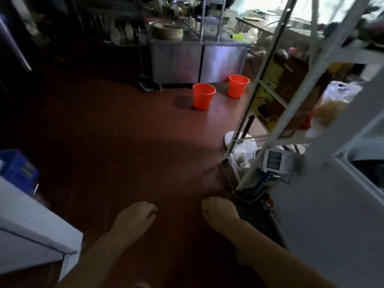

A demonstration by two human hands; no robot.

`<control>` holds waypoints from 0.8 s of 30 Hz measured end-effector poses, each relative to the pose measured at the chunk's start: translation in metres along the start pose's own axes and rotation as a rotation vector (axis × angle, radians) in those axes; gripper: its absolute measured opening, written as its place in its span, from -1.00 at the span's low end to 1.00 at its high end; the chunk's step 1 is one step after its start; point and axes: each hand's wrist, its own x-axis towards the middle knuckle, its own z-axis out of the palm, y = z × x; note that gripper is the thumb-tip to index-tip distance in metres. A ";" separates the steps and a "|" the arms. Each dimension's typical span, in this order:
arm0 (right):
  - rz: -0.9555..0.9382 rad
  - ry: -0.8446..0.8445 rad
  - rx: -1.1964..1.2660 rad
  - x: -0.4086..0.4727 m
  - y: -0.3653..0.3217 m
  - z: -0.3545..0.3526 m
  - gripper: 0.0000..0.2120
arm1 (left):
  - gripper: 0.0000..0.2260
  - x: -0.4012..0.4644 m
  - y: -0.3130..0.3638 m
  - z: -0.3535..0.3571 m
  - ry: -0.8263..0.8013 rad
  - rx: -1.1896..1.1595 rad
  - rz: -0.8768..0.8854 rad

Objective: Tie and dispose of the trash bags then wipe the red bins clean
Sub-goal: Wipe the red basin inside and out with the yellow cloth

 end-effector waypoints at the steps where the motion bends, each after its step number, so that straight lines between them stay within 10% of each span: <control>1: -0.011 0.009 0.000 0.022 0.004 -0.003 -0.80 | -0.75 0.016 -0.009 -0.004 0.016 -0.002 -0.011; 24: 0.188 0.124 0.076 0.545 0.124 -0.137 -0.83 | -0.76 0.574 -0.161 -0.165 -0.043 0.003 0.136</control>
